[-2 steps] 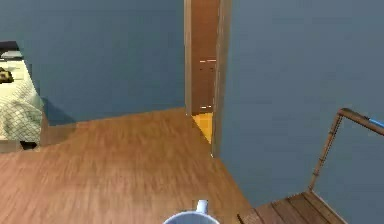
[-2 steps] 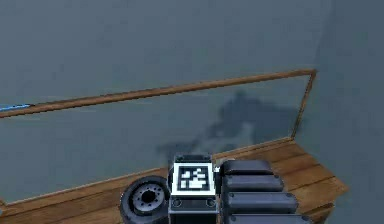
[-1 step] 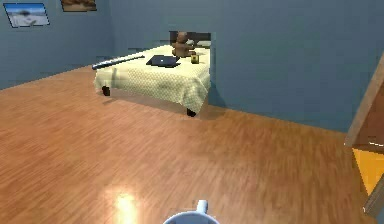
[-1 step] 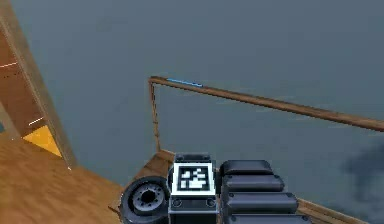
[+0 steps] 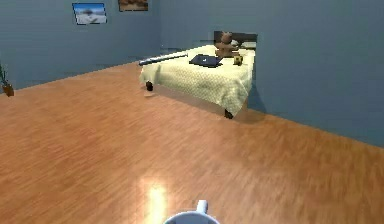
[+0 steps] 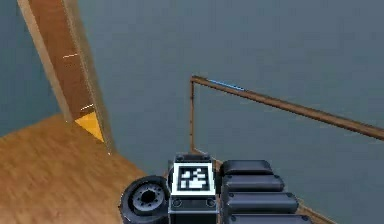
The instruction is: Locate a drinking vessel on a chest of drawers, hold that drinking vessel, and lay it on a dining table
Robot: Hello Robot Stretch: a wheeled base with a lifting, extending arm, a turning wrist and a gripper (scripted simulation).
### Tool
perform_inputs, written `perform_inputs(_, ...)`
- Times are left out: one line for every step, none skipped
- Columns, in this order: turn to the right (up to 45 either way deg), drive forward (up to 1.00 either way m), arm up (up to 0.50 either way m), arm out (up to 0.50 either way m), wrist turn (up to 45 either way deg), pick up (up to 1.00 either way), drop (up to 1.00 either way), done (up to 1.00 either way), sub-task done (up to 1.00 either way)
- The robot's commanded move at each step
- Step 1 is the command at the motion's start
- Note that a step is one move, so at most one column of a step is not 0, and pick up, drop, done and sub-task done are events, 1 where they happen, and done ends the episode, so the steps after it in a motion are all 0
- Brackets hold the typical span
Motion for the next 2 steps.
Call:
perform_inputs(0.0,0.50,0.00,0.00,0.0,0.00,0.00,0.00,0.00)
perform_inputs(45.0,0.00,0.00,0.00,0.0,0.00,0.00,0.00,0.00)
